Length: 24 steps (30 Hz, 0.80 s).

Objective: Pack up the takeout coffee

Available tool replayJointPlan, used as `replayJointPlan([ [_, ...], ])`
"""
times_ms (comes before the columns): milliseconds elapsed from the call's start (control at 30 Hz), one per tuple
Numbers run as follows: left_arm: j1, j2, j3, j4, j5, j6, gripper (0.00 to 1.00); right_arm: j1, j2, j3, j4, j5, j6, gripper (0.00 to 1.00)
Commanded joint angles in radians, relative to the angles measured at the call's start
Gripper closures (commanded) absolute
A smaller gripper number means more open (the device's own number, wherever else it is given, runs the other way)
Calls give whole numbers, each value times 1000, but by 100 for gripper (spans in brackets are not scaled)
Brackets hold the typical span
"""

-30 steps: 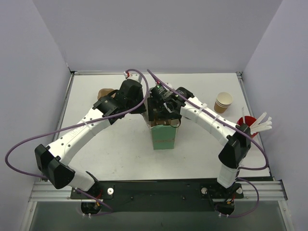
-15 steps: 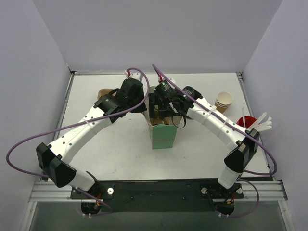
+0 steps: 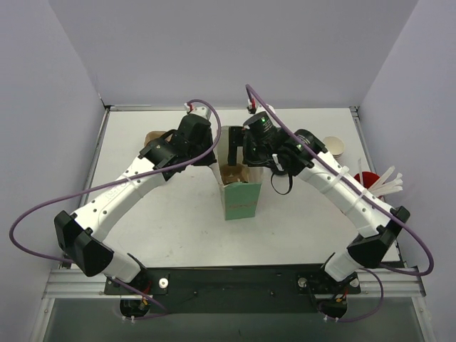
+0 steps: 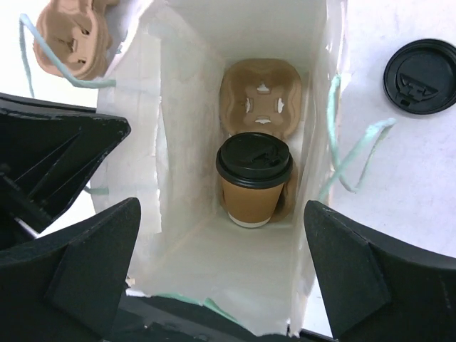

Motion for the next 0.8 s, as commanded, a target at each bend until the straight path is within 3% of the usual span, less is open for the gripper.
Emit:
replayJointPlan([
  [0,11,10,72,16,12,19,100,7,-80,37,16,60,-10,8],
  [433,27,1,73,30,41,32,91,-46,-220,-77,-56,215,29,7],
  [767,47,-28,66,57,86,45,80,-217,-364,-237,-151,261,76,7],
])
